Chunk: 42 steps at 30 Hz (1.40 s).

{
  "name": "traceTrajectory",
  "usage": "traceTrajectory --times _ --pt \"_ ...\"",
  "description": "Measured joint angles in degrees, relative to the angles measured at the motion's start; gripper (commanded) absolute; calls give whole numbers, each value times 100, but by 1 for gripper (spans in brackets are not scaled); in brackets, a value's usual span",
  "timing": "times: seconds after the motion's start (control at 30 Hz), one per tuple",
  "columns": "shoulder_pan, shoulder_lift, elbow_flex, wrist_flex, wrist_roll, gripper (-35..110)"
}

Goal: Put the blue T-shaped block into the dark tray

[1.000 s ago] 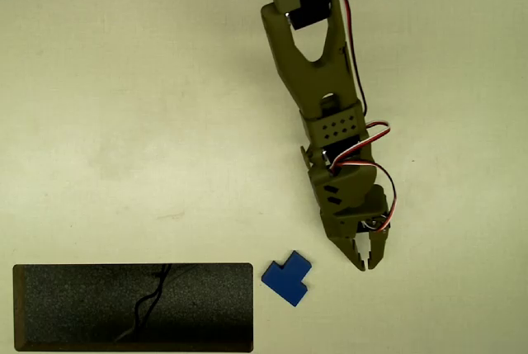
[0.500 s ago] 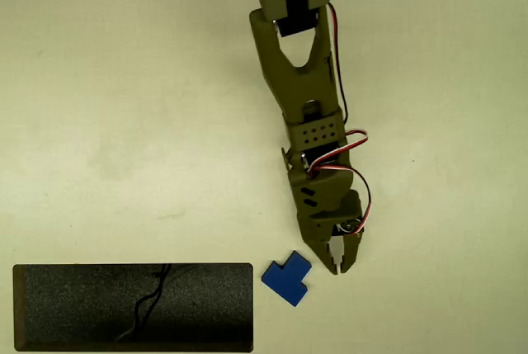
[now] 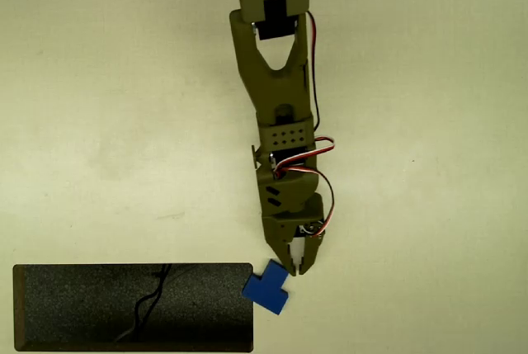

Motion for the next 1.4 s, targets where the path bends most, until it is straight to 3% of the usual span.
traceTrajectory --times 1.1,1.4 --pt "861 -404 -316 -237 -264 0" --pt "958 -1767 -2039 -1002 -352 0"
